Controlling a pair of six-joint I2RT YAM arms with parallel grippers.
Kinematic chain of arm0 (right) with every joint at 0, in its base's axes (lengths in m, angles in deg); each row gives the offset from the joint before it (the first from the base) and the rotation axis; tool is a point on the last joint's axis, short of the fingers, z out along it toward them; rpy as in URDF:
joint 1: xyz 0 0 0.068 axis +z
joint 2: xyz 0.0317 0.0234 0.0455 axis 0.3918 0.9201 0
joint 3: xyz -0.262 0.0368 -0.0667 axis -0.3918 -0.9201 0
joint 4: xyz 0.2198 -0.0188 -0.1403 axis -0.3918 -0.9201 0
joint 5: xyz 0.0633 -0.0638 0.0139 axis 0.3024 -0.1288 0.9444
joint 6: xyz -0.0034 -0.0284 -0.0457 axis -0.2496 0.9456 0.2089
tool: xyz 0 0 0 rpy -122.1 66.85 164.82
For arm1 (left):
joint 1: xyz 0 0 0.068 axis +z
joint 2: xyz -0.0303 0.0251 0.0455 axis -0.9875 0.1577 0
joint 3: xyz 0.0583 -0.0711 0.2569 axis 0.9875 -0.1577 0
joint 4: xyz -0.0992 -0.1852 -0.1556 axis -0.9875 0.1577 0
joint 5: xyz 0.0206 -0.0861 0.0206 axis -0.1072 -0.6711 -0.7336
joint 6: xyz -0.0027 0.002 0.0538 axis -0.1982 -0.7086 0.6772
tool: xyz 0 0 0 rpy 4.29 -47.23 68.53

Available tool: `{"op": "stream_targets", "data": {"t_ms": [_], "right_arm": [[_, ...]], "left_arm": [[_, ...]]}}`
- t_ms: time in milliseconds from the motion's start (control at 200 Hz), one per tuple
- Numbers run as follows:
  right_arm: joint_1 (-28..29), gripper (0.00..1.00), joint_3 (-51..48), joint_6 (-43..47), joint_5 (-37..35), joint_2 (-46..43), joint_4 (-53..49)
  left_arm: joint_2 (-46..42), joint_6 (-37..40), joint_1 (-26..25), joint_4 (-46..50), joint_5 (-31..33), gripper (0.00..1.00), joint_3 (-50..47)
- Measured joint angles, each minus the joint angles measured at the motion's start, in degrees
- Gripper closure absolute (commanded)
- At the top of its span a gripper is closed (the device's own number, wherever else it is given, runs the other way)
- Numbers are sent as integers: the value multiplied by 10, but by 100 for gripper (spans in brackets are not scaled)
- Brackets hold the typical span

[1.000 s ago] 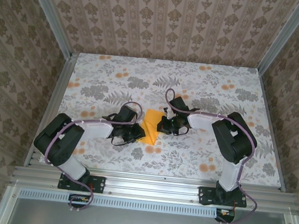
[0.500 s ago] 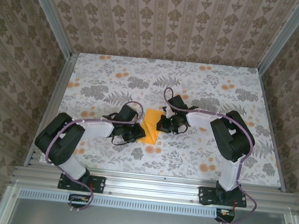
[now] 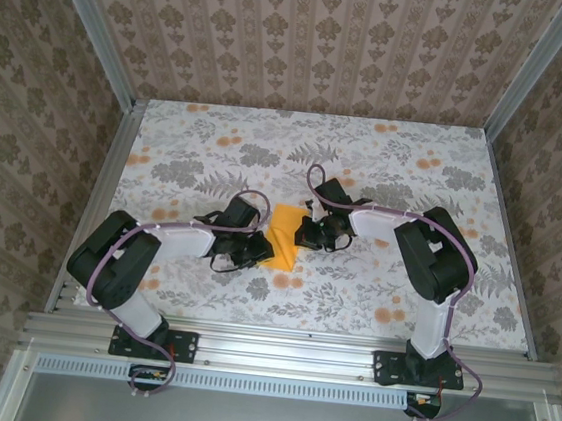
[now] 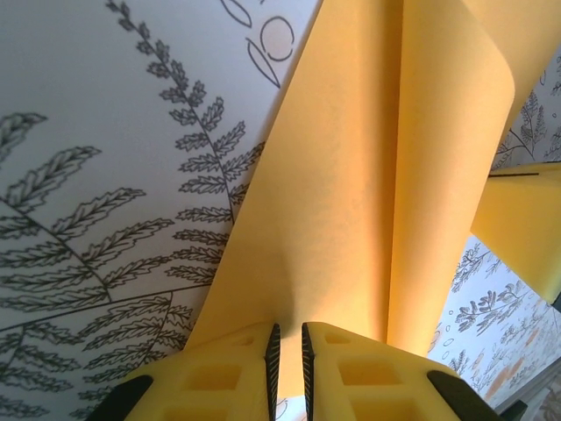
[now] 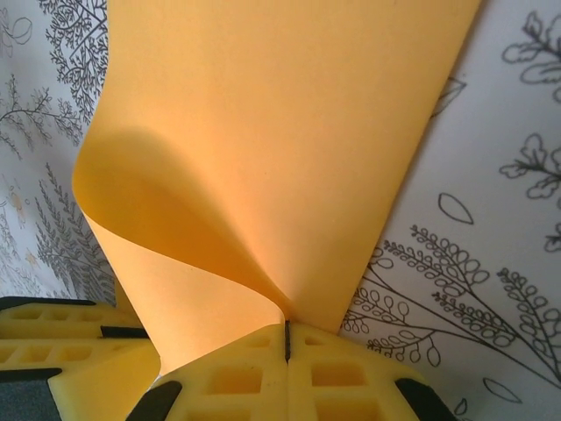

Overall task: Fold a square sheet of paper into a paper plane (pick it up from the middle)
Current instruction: Fold the triangle a second time at the center of the table.

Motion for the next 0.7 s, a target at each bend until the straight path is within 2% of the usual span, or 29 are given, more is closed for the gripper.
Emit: {"op": "stream_targets", "data": {"t_ms": [330, 530, 700], "right_arm": [[0, 94, 5, 5, -1, 4, -2], [0, 94, 7, 5, -2, 5, -4], [0, 94, 10, 7, -1, 8, -8]], "left_arm": [[1, 2, 0, 5, -2, 81, 5], [1, 13, 0, 15, -8, 76, 22], [-9, 15, 0, -8, -25, 75, 38]]}}
